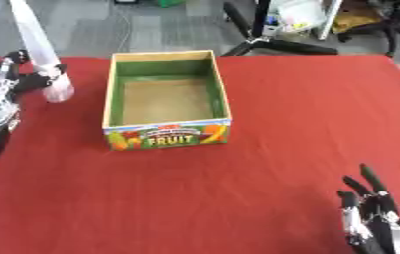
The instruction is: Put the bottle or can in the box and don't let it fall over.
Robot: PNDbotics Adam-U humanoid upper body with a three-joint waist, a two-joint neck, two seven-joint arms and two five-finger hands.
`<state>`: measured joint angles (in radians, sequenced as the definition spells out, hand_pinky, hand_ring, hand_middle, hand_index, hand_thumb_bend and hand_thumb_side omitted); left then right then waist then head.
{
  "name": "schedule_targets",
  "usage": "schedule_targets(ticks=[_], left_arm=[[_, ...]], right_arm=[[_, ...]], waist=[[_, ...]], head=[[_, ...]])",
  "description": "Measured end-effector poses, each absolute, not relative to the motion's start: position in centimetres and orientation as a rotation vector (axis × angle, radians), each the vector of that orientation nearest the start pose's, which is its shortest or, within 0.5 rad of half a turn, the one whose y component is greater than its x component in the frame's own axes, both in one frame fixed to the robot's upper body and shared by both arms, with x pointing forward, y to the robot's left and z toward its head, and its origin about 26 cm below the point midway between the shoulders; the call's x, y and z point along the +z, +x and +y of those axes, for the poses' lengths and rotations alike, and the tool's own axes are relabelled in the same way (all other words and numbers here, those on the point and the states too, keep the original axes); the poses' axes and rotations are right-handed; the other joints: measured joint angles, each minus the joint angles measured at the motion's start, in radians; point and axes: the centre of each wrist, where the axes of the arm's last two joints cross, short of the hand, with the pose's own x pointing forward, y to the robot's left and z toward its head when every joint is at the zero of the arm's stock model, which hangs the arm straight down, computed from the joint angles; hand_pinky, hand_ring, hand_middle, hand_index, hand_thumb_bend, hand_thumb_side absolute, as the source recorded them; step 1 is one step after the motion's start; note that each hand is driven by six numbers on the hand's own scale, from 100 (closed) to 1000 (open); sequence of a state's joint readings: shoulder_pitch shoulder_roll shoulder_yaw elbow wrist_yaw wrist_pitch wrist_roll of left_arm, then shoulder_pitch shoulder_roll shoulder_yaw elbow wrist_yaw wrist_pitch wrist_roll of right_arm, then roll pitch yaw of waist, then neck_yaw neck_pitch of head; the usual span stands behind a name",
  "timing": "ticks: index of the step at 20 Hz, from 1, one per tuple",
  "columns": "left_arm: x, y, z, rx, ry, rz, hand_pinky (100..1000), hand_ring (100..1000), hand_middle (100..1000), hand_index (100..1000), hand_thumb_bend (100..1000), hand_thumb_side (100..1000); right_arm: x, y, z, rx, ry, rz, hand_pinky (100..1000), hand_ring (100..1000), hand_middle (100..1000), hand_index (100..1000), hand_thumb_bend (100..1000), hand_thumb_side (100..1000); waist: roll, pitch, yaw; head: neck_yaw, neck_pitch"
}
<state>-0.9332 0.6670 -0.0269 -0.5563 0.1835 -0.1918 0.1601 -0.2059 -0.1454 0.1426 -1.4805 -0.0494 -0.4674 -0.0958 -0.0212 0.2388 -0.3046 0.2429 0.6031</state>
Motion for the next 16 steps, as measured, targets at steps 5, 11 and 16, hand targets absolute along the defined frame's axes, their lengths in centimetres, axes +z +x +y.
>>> schedule_targets(ticks=[5,11,16], left_arm=[[16.5,45.5,44.1,-0.009,0.599,-1.740,360,1000,378,479,100,101],[17.1,45.5,43.6,-0.017,0.594,-1.800,259,1000,298,404,100,100],[19.5,45.8,42.3,-0.053,0.577,-1.896,246,1000,294,395,100,100]], right_arm=[[2.0,32.5,-22.1,0.145,0.069,-2.129,796,894,1000,949,100,470],[2.0,32.5,-22.1,0.145,0.069,-2.130,797,894,1000,949,100,470],[2.0,32.5,-22.1,0.145,0.069,-2.129,797,894,1000,949,100,470]], waist=[[0.000,0.000,0.003],[0.000,0.000,0.004],[0.000,-0.001,0.005]], head=[[-0.001,0.000],[-0.007,0.000],[-0.009,0.000]])
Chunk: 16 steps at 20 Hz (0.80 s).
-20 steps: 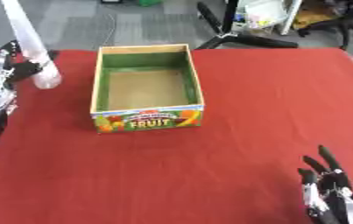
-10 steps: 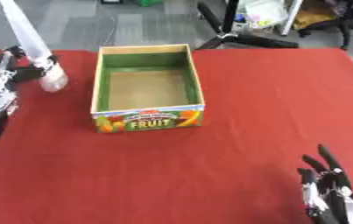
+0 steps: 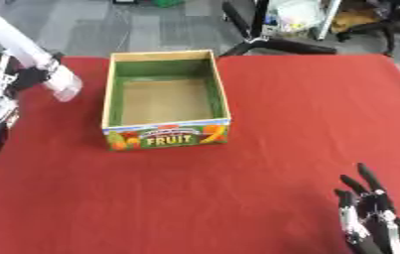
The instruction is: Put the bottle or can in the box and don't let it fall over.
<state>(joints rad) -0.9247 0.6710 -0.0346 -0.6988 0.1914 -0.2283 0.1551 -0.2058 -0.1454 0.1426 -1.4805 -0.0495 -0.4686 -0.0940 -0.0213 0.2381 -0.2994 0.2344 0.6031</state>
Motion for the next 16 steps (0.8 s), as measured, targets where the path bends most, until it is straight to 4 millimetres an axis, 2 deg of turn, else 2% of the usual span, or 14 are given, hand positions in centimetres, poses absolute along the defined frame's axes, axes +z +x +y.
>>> schedule_targets(ticks=[8,9,10,16], left_arm=[[23.9,45.8,39.3,-0.127,0.520,-2.033,232,1000,280,385,100,100],[24.4,45.8,38.8,-0.139,0.508,-2.049,231,1000,279,383,124,100],[24.9,45.8,38.4,-0.154,0.495,-2.065,232,1000,283,384,100,100],[27.3,45.3,34.9,-0.349,0.433,-2.130,236,1000,299,385,100,100]], right_arm=[[2.0,32.5,-22.1,0.146,0.069,-2.128,798,894,1000,950,100,470],[2.0,32.5,-22.1,0.146,0.070,-2.128,798,894,1000,950,100,470],[2.0,32.5,-22.1,0.146,0.070,-2.128,798,894,1000,950,100,470],[1.9,32.4,-22.2,0.149,0.072,-2.124,798,894,1000,950,100,470]], waist=[[0.000,-0.006,0.004],[0.000,-0.007,0.004],[0.000,-0.008,0.004],[0.000,-0.012,0.004]], head=[[-0.007,0.000],[-0.008,0.000],[-0.008,0.000],[-0.008,0.000]])
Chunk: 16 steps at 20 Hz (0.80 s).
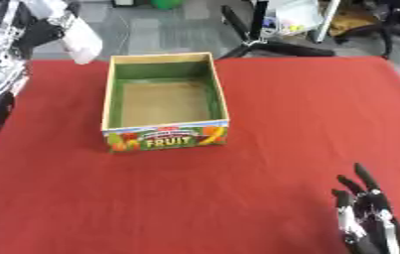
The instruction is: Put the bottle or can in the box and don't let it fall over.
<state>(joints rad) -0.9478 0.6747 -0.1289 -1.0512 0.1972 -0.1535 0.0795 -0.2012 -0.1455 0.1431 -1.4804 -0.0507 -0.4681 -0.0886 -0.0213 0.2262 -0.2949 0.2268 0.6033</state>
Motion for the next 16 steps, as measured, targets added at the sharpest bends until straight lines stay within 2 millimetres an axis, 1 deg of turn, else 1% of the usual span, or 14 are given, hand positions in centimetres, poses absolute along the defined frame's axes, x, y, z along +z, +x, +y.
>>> schedule_targets(ticks=[2,5,9,13,15,16], left_arm=[[27.7,45.2,33.8,-0.427,0.422,-2.127,238,1000,305,386,100,101],[27.3,45.3,32.2,-0.549,0.409,-2.096,239,1000,309,386,100,100],[25.9,45.7,30.2,-0.685,0.397,-2.045,242,1000,314,388,100,101],[24.0,46.1,28.8,-0.768,0.401,-1.997,252,1000,321,395,100,100],[23.1,46.4,28.5,-0.788,0.418,-1.977,296,1000,350,424,100,100],[22.7,46.4,28.4,-0.798,0.428,-1.968,334,1000,369,440,100,100]], right_arm=[[1.9,32.4,-22.2,0.151,0.074,-2.124,798,894,1000,950,100,470],[1.9,32.4,-22.1,0.152,0.078,-2.124,798,894,1000,950,100,470],[1.9,32.4,-22.0,0.155,0.085,-2.123,798,894,1000,950,100,470],[1.9,32.4,-22.0,0.155,0.087,-2.123,798,893,1000,949,100,470],[1.9,32.4,-22.0,0.156,0.088,-2.122,798,893,1000,949,100,470],[1.9,32.4,-22.0,0.157,0.088,-2.122,798,893,1000,949,100,470]], waist=[[0.000,-0.001,0.000],[0.000,-0.003,-0.004],[-0.001,-0.003,-0.009],[-0.001,-0.003,-0.013],[-0.001,-0.003,-0.013],[-0.001,-0.003,-0.013]], head=[[0.000,0.000],[0.000,0.000],[0.000,0.000],[-0.001,0.000],[-0.002,0.000],[-0.003,0.000]])
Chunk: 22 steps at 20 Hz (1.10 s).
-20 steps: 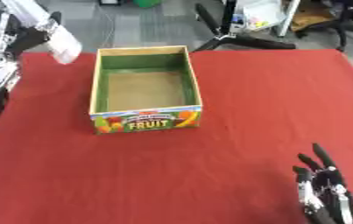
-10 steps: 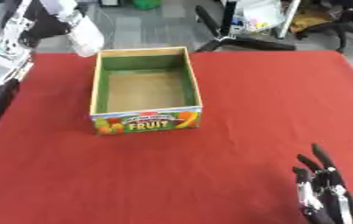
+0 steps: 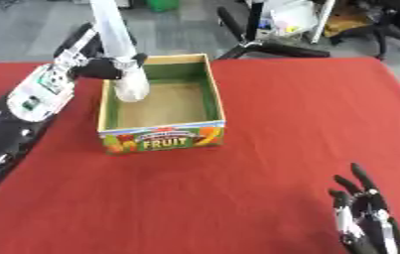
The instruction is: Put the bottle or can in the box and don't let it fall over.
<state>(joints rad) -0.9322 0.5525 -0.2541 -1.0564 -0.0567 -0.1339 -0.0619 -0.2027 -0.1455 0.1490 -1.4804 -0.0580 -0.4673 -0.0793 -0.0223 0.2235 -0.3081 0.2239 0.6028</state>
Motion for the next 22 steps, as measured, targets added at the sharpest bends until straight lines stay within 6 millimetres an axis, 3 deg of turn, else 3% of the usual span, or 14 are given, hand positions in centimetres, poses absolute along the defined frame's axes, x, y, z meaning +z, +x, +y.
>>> schedule_targets(ticks=[1,2,3,4,5,7,8,11,14,22], left_arm=[[22.3,46.5,28.3,-0.807,0.437,-1.960,364,1000,386,455,100,100],[22.0,46.6,28.4,-0.816,0.447,-1.953,456,1000,446,510,100,100],[21.6,46.6,28.4,-0.824,0.455,-1.945,500,1000,474,533,141,100],[21.2,46.6,28.4,-0.833,0.461,-1.936,573,1000,518,565,239,100],[20.8,46.5,28.6,-0.840,0.465,-1.928,614,1000,546,588,271,100],[20.1,46.5,28.9,-0.846,0.469,-1.917,673,1000,616,636,490,100],[19.7,46.4,29.0,-0.847,0.469,-1.914,698,1000,683,674,598,153],[18.8,46.1,29.4,-0.831,0.471,-1.916,750,1000,803,728,754,274],[18.2,45.8,29.8,-0.800,0.474,-1.929,790,1000,897,783,867,365],[17.6,45.0,29.9,-0.805,0.466,-1.947,824,1000,960,841,974,459]], right_arm=[[1.9,32.4,-22.0,0.157,0.088,-2.122,798,893,1000,949,100,470],[2.0,32.4,-22.0,0.157,0.089,-2.123,798,893,1000,949,100,470],[2.0,32.5,-22.0,0.157,0.089,-2.124,798,893,1000,949,100,470],[2.0,32.5,-22.0,0.158,0.089,-2.125,798,893,1000,949,100,470],[2.0,32.5,-22.0,0.158,0.090,-2.125,798,893,1000,949,100,470],[2.0,32.5,-22.0,0.159,0.090,-2.126,798,893,1000,949,100,470],[2.0,32.5,-22.0,0.159,0.090,-2.126,798,893,1000,949,100,470],[2.0,32.5,-22.0,0.158,0.090,-2.127,798,893,1000,949,100,470],[2.0,32.5,-22.0,0.158,0.090,-2.127,799,893,1000,949,100,470],[1.9,32.4,-22.0,0.157,0.088,-2.122,799,893,1000,949,100,470]], waist=[[0.000,0.000,0.000],[0.000,0.000,0.000],[0.000,0.000,0.000],[-0.001,0.000,0.000],[-0.001,0.000,0.000],[-0.001,0.000,0.001],[-0.002,0.000,0.001],[-0.002,0.000,0.004],[-0.003,0.000,0.009],[-0.006,-0.004,0.016]], head=[[-0.001,0.000],[-0.002,0.000],[-0.002,0.000],[-0.003,0.000],[-0.003,0.000],[-0.005,0.000],[-0.006,0.000],[-0.008,0.000],[-0.010,0.000],[-0.011,0.000]])
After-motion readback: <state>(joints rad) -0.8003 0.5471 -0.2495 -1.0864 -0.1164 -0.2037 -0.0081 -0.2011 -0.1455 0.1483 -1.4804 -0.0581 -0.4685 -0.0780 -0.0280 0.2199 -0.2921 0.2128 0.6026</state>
